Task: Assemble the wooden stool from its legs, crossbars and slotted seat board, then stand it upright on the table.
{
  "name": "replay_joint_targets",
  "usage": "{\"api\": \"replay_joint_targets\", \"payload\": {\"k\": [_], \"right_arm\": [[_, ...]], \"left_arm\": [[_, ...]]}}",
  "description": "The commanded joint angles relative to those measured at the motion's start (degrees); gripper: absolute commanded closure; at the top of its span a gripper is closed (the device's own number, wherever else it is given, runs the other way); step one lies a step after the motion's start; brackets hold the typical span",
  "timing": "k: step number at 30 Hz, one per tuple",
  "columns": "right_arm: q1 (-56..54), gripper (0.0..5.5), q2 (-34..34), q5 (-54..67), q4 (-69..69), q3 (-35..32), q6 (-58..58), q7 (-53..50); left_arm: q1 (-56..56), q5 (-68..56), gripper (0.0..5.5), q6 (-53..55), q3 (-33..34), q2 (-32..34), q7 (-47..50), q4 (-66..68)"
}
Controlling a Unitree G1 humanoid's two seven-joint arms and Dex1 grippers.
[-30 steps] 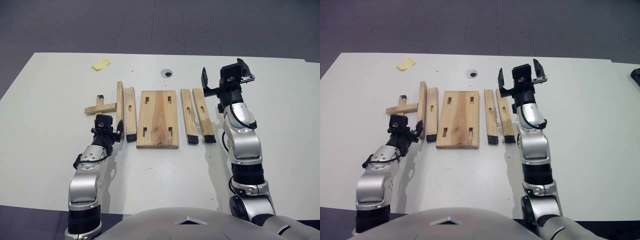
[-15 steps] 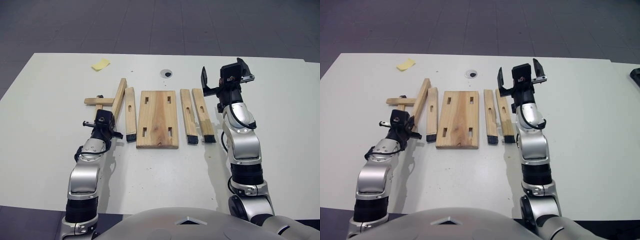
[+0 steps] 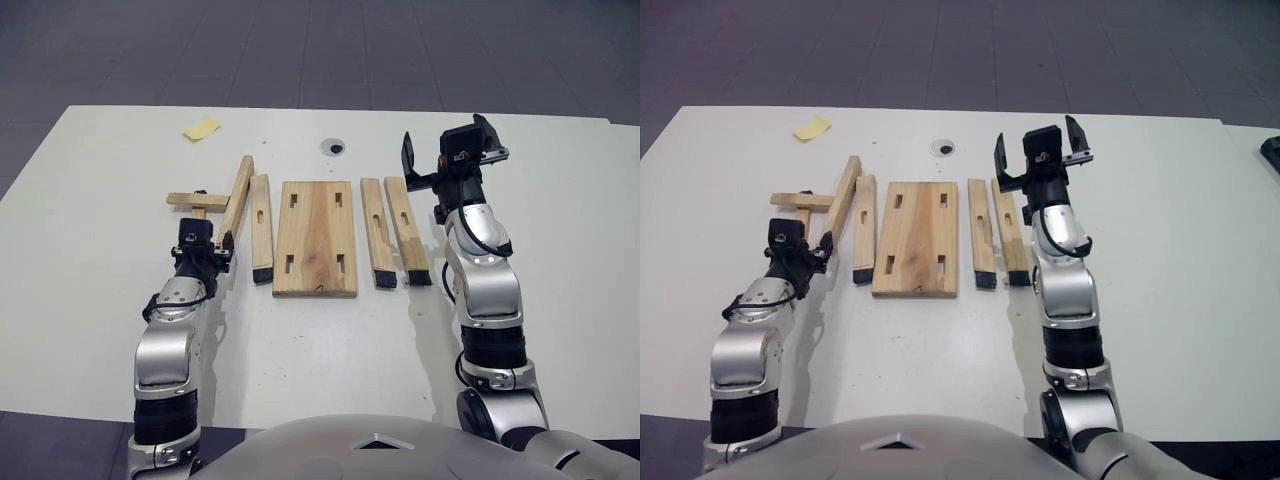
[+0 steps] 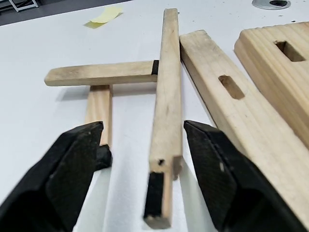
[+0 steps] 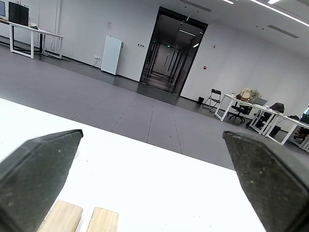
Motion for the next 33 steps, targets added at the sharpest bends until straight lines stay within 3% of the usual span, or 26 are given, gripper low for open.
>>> {"api": "replay_joint_targets", "payload": {"k": [1, 4, 25, 33], "right_arm": [[-0.94, 0.1, -0.03, 0.18, 0.33, 0.02, -0.12, 0.23], [-1.0, 0.1, 0.04, 0.24, 0.36, 0.05, -0.23, 0.26], [-2.79, 0.1, 1.16, 2.32, 0.91, -0.86, 2.12, 1.33], [-5.59, 0.1, 4.91, 14.28, 0.32, -7.79, 10.15, 3.47]], "left_arm": [[0.22, -0.36, 1.52, 0.44, -1.09, -0.08, -0.31, 0.24], [0.17, -0.09, 1.06, 0.56, -1.33, -0.09, 0.16, 1.49], [-3.85, 1.32, 4.47, -3.84, -2.27, 1.21, 1.46, 10.1], [-4.21, 8.68, 4.48, -15.88, -5.45, 2.48, 6.94, 11.66]]}}
